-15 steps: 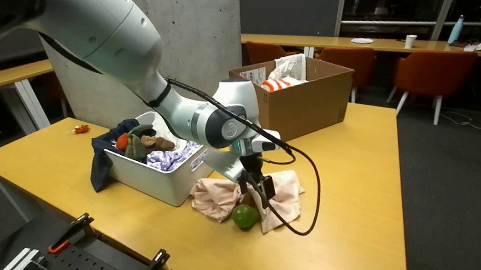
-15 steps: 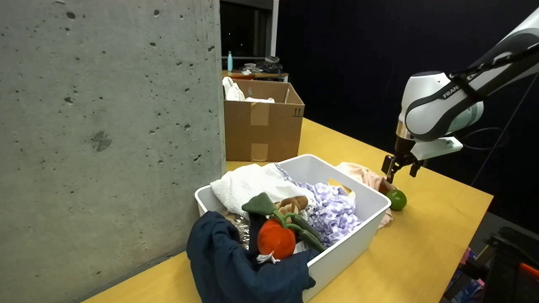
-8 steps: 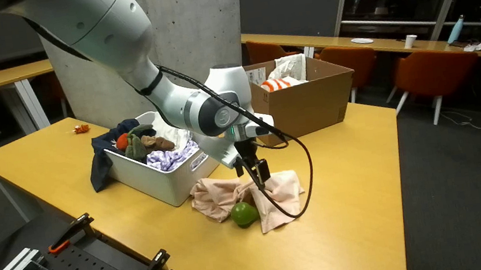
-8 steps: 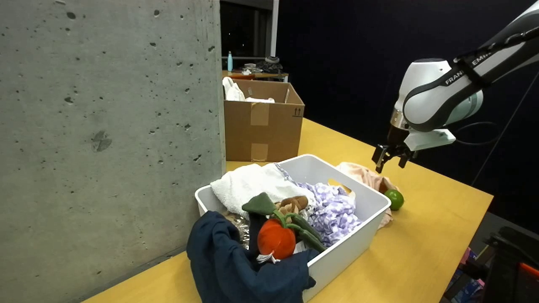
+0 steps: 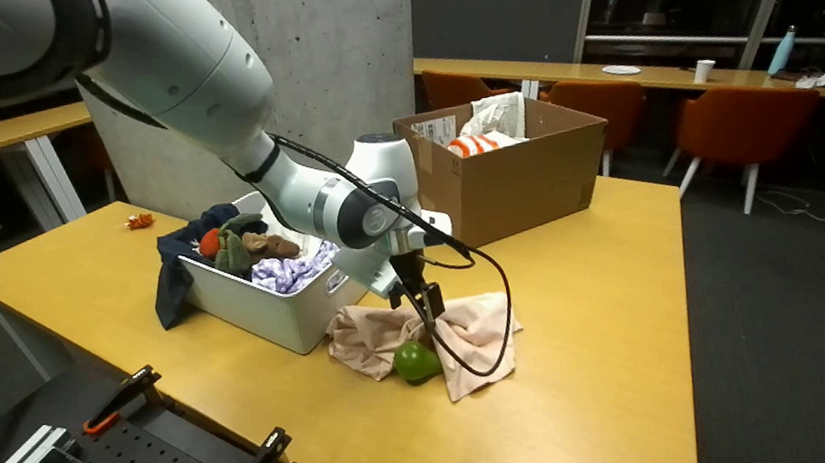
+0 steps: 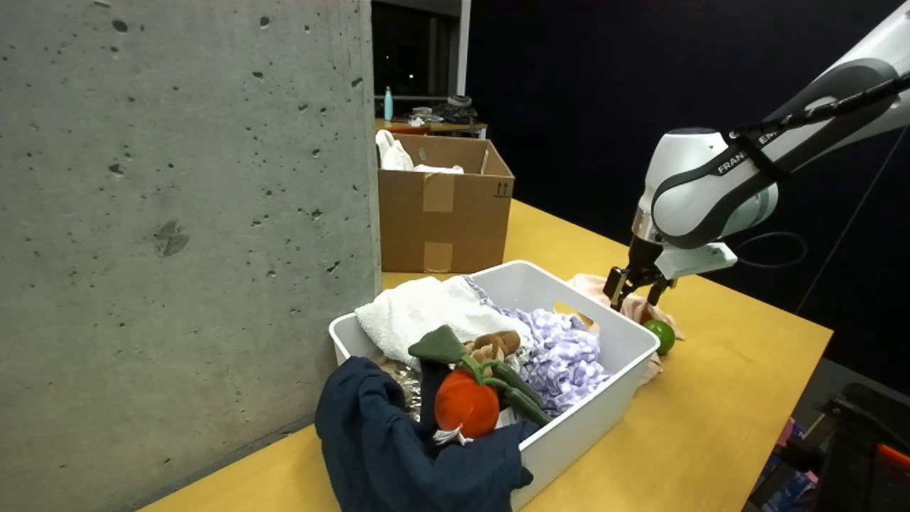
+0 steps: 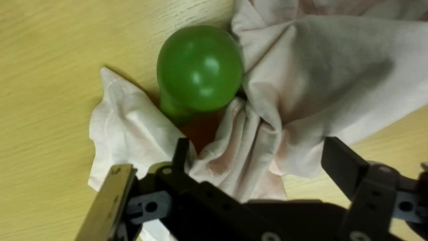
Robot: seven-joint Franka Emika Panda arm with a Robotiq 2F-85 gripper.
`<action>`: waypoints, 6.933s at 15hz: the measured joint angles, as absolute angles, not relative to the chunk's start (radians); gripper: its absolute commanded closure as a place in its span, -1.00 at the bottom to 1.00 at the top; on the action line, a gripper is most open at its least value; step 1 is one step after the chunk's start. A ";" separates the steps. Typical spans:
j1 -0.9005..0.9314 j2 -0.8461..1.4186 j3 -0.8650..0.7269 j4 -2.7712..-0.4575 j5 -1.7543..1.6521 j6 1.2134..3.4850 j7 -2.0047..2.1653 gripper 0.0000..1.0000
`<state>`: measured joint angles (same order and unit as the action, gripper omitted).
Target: Remove the light pink shirt from the white basket and use it to put the pear inside the white basket
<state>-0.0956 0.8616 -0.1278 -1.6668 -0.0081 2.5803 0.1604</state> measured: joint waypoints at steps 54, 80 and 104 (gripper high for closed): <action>-0.098 0.451 -0.264 -1.988 -0.039 2.572 0.175 0.98; -0.099 0.342 -0.286 -2.178 -0.185 2.511 0.358 -1.00; -0.189 0.858 -0.203 -1.819 -0.015 2.577 0.210 -0.35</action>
